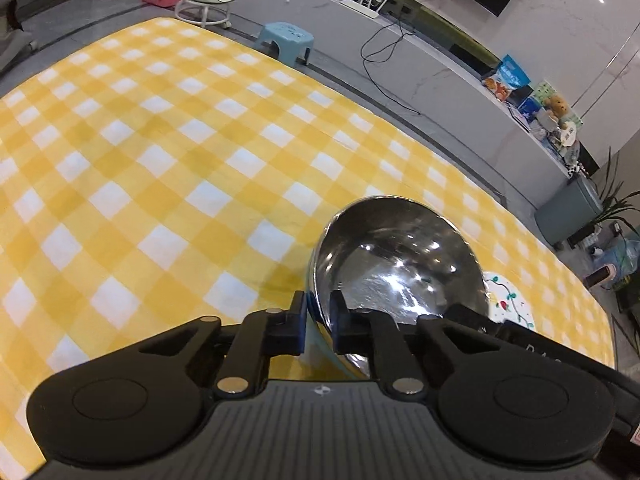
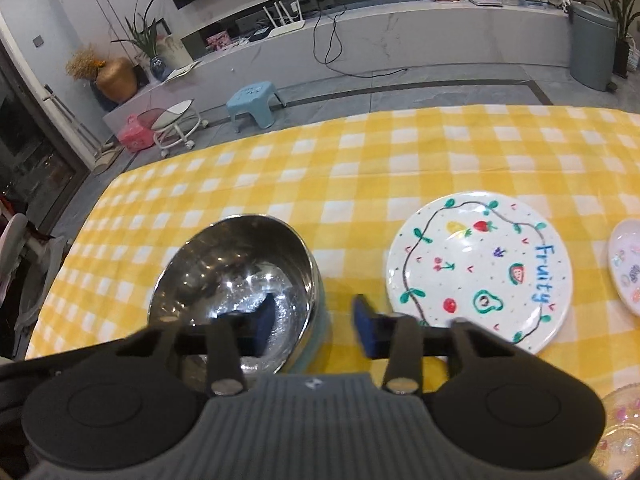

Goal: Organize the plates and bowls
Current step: 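Lift the blue steel bowl with the left gripper toward the orange bowl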

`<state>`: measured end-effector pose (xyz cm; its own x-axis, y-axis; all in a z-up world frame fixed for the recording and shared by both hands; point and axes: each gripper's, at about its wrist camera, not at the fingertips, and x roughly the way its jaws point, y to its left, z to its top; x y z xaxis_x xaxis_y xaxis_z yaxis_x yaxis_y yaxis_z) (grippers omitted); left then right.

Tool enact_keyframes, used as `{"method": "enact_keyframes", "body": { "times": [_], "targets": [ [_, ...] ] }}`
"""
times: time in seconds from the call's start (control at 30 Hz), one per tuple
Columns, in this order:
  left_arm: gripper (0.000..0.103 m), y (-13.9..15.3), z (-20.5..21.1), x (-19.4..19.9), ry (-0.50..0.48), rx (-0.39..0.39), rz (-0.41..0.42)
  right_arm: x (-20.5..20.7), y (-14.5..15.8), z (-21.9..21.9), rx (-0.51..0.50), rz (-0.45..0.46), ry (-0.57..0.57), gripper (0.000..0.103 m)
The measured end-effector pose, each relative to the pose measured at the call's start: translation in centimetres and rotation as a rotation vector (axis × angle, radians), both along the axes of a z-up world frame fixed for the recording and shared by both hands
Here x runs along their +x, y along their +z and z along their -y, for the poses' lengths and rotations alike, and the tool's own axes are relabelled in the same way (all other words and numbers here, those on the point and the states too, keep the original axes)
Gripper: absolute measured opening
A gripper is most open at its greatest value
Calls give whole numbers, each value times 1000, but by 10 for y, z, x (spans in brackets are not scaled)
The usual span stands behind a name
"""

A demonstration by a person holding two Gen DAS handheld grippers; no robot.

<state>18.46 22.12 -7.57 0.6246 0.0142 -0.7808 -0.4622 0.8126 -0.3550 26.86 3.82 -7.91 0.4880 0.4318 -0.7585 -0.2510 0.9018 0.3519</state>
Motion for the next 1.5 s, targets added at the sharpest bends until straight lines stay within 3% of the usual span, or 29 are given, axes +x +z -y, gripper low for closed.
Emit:
{"method": "enact_keyframes", "body": {
  "times": [0.13,0.27,0.53,0.63,0.73,0.87,1.07,1.17,1.3,1.5],
  "targets": [
    [9,0,-2,-1,10,-7,3,-2,-1,-2,-15,11,6,11],
    [9,11,2,-7,-30,46,11,-7,3,2,6,1,10,10],
    [9,50,4,-35,-115,11,92,-43,51,29,95,63,-6,11],
    [9,62,13,-40,-183,25,64,-60,68,44,112,90,0,12],
    [9,59,20,-45,-263,-14,-8,-77,72,64,131,63,10,13],
    [9,58,39,-52,-410,17,-48,-104,72,91,136,24,13,14],
    [10,68,59,-68,-563,39,-30,-138,76,121,145,-38,-2,15],
    [9,74,66,-76,-580,25,-20,-152,76,134,141,-70,-9,15],
    [9,79,78,-93,-596,65,-34,-167,77,148,162,-118,-17,15],
    [10,65,90,-120,-585,64,-90,-191,74,159,147,-147,1,15]
  ]
}}
